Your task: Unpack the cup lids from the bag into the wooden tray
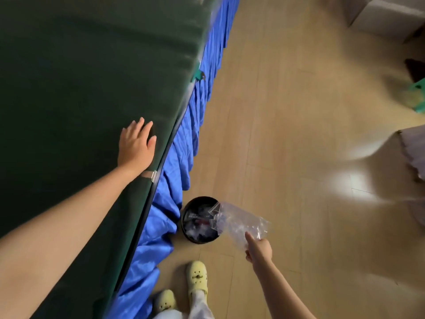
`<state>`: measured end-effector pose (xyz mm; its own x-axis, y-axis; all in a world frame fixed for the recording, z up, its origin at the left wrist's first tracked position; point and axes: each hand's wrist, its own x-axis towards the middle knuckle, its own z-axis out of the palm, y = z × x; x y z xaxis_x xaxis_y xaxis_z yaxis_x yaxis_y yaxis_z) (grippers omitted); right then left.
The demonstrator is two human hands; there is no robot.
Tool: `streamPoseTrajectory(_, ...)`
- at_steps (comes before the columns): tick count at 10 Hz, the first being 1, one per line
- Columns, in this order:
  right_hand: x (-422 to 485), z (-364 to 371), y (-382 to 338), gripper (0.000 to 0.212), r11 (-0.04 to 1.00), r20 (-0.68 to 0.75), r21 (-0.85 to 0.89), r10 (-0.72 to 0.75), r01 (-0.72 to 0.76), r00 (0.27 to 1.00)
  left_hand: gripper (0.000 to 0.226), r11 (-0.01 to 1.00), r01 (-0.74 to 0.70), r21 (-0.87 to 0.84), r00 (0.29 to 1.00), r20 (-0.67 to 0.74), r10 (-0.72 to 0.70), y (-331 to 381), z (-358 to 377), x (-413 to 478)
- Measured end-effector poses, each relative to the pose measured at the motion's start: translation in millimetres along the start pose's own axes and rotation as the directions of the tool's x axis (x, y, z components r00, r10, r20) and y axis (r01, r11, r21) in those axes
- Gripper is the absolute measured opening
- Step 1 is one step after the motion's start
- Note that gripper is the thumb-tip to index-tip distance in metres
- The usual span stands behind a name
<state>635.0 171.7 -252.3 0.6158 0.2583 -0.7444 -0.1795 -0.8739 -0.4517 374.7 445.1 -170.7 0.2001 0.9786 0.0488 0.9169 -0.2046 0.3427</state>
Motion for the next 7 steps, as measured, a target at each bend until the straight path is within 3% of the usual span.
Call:
streamPoseTrajectory(2,32,58,6,0.036,0.999,0.029,-0.042,0.025,-0.024,0.999,0.048,0.999,0.000,0.052,0.999,-0.034,0.002,0,7,-3)
streamPoseTrajectory(4,72,94,-2,0.033,0.980,0.067,-0.197,0.010,0.004,0.998,0.048,0.997,-0.012,0.071,0.999,-0.049,0.015,0,9,-4)
streamPoseTrajectory(6,105,126,-16,0.048,0.933,0.200,-0.354,0.013,0.060,0.980,0.048,0.997,-0.021,0.077,0.996,-0.082,0.027,-9,16,-1)
streamPoseTrajectory(7,109,128,-22,0.047,0.954,0.238,-0.295,0.018,0.054,0.971,0.048,0.997,-0.019,0.075,0.996,-0.084,0.025,-6,16,1)
